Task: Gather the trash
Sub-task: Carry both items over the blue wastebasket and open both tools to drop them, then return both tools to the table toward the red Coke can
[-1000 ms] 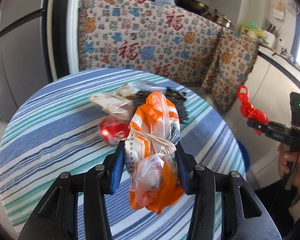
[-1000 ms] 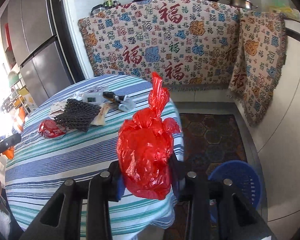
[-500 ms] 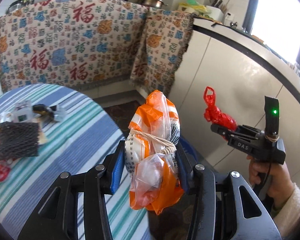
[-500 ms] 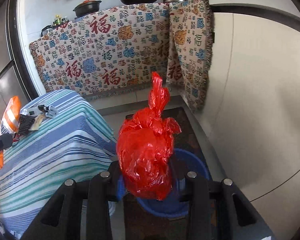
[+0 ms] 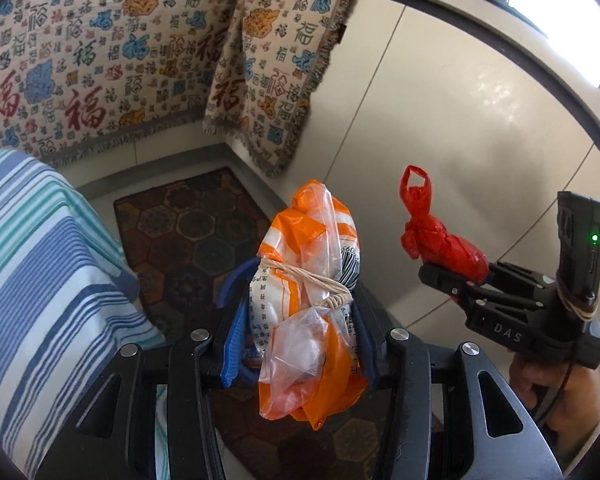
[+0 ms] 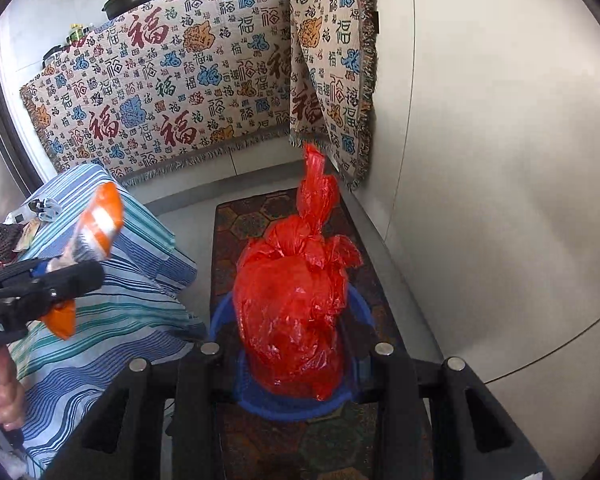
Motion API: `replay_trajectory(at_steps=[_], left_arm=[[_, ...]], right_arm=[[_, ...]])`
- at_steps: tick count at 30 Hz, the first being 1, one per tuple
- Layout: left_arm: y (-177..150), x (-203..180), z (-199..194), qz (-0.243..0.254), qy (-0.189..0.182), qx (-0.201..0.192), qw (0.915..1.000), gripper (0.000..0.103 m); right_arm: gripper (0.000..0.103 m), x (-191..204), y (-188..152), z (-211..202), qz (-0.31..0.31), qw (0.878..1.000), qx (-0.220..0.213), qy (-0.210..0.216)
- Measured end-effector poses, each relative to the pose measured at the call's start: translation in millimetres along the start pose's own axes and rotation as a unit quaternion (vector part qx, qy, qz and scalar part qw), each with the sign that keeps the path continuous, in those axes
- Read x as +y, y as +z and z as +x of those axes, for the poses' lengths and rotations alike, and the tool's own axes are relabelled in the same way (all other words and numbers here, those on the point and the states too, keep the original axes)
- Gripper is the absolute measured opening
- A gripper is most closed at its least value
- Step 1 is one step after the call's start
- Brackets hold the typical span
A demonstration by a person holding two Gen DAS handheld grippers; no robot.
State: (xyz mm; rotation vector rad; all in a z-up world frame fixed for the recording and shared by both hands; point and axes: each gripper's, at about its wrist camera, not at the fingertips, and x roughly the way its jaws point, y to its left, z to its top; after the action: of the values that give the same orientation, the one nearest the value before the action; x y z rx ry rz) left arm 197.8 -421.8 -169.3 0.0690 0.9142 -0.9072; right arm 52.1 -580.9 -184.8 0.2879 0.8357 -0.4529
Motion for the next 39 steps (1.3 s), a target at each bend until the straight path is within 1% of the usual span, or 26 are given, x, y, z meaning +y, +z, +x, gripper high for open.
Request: replay_trajectory(at_steps=[10, 14, 15, 16, 18, 20, 24, 28, 31, 35, 37, 39], left_arm=[[7, -5, 47, -0.006, -0.005, 0.031, 0.9995, 0.047], [10, -4, 63, -0.010, -0.010, 0.041, 0.9991, 0.048], [11, -3, 68, -0.013, -0.011, 0.044, 0.9989, 0.053], [13, -3, 73, -0.015, -0.015, 0.047, 0.9987, 0.065], [14, -3, 78, -0.016, -0.016, 0.044, 0.9988, 0.077], [15, -4, 82, -0.012, -0.015, 0.042, 0.9989, 0.079], [17, 0, 81, -0.021, -0.013, 0.038, 0.9990, 0.079], [16, 1, 60, -0.022, -0.006, 0.019, 0.9995, 0.079], [15, 3, 29, -0.024, -0.001, 0.000, 0.9997, 0.079], [5, 10, -32, -0.024, 0.017, -0.028, 0.9992, 0.080], [-7, 20, -69, -0.029, 0.034, -0.041, 0.9982, 0.085], [-21, 36, -106, -0.041, 0.056, -0.051, 0.9963, 0.086]], right_arm=[[0.037, -6, -2, 27, -0.009, 1.000, 0.029, -0.003], [0.039, -10, -6, 34, -0.013, 0.999, 0.035, -0.010], [0.040, -10, -6, 35, -0.014, 0.999, 0.033, -0.012], [0.042, -10, -6, 37, -0.015, 0.999, 0.033, -0.013], [0.062, -12, -6, 38, -0.016, 0.999, 0.030, -0.007], [0.066, -12, -6, 37, -0.018, 1.000, 0.023, -0.008], [0.066, -12, -2, 35, -0.017, 1.000, 0.020, -0.012], [0.066, -7, 5, 25, -0.014, 1.000, 0.001, -0.013], [0.066, 2, 12, 15, -0.019, 1.000, -0.019, -0.010], [0.066, 29, 21, -2, -0.046, 0.998, -0.046, -0.002], [0.067, 53, 25, -11, -0.064, 0.996, -0.060, 0.011], [0.067, 78, 25, -19, -0.082, 0.994, -0.070, 0.030]])
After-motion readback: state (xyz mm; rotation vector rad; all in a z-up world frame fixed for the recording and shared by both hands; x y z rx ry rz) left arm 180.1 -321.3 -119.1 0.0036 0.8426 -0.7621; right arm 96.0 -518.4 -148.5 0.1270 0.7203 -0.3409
